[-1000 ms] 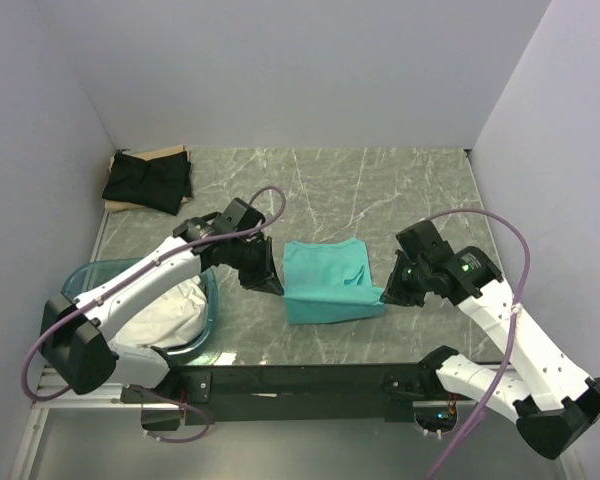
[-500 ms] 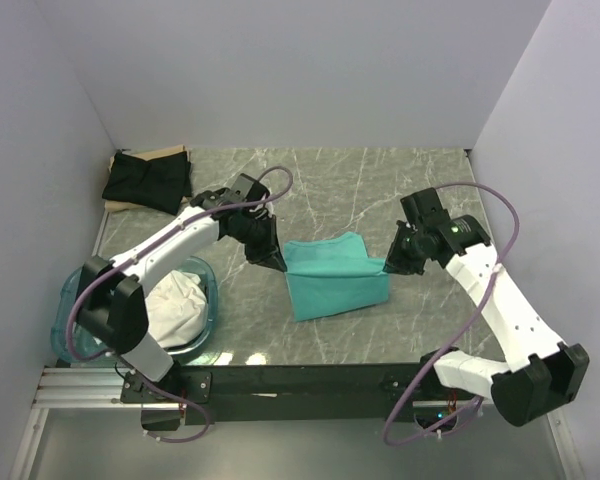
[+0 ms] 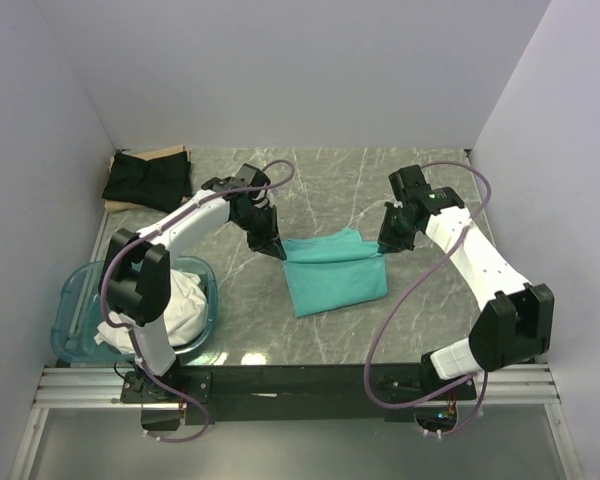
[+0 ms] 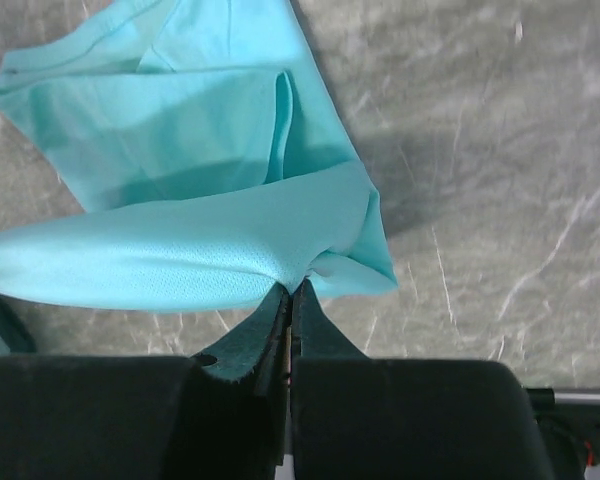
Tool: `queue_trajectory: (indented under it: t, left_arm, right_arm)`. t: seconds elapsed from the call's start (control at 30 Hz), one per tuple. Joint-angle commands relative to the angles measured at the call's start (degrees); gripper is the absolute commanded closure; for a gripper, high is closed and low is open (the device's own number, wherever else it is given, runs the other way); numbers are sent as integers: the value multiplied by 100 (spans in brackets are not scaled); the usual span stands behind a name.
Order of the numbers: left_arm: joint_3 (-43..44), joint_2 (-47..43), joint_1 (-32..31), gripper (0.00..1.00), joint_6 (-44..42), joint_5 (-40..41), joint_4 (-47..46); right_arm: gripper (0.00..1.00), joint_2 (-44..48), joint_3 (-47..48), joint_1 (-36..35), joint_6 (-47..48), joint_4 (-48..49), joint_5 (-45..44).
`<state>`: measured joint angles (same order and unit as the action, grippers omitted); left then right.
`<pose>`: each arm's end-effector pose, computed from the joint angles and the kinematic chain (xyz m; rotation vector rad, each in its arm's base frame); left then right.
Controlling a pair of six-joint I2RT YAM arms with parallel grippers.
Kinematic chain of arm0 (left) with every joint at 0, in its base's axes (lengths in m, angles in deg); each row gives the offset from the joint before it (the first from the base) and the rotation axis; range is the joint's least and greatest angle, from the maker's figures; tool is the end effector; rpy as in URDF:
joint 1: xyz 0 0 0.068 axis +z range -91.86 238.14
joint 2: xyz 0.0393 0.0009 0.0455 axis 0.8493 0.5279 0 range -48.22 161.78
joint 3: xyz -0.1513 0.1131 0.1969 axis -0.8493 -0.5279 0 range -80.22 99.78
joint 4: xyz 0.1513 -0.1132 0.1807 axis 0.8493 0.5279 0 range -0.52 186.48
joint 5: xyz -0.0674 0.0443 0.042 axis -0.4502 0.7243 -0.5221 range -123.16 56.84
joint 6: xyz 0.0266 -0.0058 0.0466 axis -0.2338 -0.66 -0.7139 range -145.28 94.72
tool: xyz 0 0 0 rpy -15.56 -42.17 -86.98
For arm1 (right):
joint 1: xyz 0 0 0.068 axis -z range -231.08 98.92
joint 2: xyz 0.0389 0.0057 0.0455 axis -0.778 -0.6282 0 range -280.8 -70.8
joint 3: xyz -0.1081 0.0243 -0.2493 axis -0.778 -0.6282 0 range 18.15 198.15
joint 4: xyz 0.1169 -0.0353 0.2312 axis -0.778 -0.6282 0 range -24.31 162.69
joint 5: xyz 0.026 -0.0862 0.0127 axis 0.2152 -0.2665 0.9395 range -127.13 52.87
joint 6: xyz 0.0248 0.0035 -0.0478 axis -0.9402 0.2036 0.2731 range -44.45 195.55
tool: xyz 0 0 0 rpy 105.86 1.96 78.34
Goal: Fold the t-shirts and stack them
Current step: Fold the tshirt
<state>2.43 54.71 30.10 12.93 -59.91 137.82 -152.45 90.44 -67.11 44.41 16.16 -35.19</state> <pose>0.3175 -0.1873 0.2436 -0.1299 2.9531 -0.8926 0.2669 0.0777 0.2940 0.3525 2.7332 0.2782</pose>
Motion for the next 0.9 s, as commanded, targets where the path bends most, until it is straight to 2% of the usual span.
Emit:
queue_trajectory:
  t: [0.0,0.87]
  left_arm:
    - [251,68,210,100,-192,73,150]
    - [1016,1510,861,100,-403,-279,-26]
  right_arm:
    - [100,-271,417,153,327,239,-334]
    - [100,-2434,1586,320,749,687,-211]
